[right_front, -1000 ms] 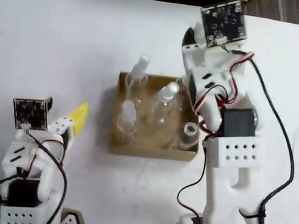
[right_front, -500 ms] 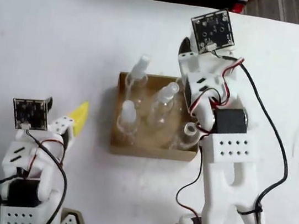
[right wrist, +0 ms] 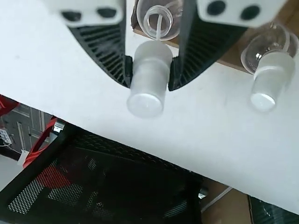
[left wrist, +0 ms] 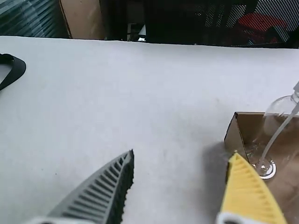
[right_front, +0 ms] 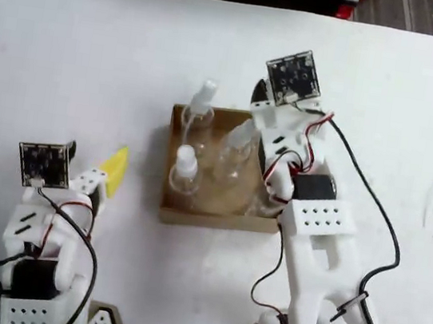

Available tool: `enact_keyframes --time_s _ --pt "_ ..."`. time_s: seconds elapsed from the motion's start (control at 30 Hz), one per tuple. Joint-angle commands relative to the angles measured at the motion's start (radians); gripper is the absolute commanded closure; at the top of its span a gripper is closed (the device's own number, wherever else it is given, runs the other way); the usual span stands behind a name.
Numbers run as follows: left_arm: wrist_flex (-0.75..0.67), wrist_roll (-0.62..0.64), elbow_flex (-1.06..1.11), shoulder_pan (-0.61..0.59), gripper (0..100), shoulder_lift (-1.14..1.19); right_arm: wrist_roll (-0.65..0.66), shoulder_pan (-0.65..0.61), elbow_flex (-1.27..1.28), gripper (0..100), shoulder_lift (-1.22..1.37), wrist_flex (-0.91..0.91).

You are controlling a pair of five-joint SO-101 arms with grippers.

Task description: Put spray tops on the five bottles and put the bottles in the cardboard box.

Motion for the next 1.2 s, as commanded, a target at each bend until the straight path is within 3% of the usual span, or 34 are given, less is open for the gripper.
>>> enact_keyframes --time_s 0.0,0.2,0.57,0.83,1.17 --pt "-0.031 -0.009 -0.003 -0.013 71 -0.008 -0.058 0.030 0.020 97.9 -0.004 -0.062" --pt "-0.031 -0.009 -0.003 -0.013 71 -0.008 -0.048 0.030 0.025 83.0 -0.012 0.001" --pt "-0.031 -0.009 -0.003 -0.013 71 -0.008 -0.054 0.038 -0.026 82.6 -0.081 0.081" --pt "-0.031 -0.009 -0.003 -0.013 71 -0.008 -0.146 0.343 -0.451 82.6 -0.041 0.380" --pt "-0.031 -0.009 -0.002 -0.013 71 -0.008 -0.146 0.671 -0.988 82.6 0.535 0.621"
